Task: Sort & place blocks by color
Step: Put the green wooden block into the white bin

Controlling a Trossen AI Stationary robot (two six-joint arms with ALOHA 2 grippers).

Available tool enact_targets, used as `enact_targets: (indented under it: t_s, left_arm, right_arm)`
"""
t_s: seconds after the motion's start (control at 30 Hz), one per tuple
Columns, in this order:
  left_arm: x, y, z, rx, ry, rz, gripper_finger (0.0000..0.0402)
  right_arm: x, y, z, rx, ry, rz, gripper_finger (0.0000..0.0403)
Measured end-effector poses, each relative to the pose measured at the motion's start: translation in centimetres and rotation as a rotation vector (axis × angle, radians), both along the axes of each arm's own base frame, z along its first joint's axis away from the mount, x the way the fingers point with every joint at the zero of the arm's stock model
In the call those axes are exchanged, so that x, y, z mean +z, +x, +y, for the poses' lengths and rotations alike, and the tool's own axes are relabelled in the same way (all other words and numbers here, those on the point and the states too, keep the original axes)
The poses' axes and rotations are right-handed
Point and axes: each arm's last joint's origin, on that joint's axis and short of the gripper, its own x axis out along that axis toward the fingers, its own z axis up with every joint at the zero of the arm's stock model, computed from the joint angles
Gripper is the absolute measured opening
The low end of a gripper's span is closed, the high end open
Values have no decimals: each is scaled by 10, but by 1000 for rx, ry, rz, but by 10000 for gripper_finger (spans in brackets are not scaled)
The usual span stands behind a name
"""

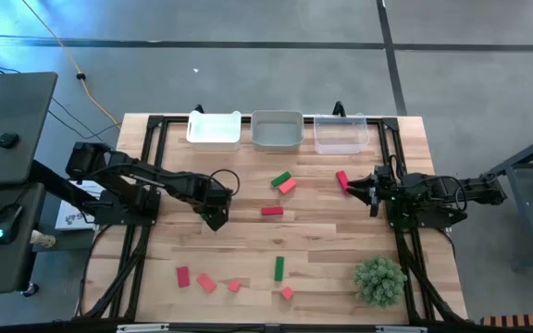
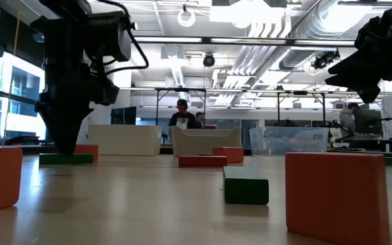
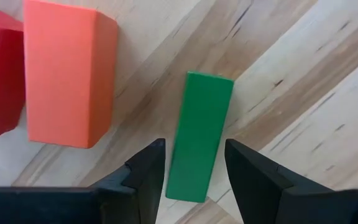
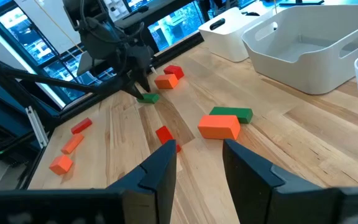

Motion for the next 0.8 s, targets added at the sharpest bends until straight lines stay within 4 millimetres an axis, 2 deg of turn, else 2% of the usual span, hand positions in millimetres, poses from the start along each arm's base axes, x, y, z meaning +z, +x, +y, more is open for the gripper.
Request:
enact_targets:
  t_s: [0.37,0.47,0.67,0.8]
  left_arm:
    - [-16,4,0,-8,-22,68,154]
    - [-16,4,0,-8,-23,67,136]
    - [-15,4,0,-29,-24,64,77]
    - [-15,4,0,-55,-24,66,75]
  right_arm:
    - [0,0,0,0,0,0,122]
    - [0,0,0,1,0,0,122]
    - [0,0,0,0,0,0,122]
    - [0,0,0,0,0,0,122]
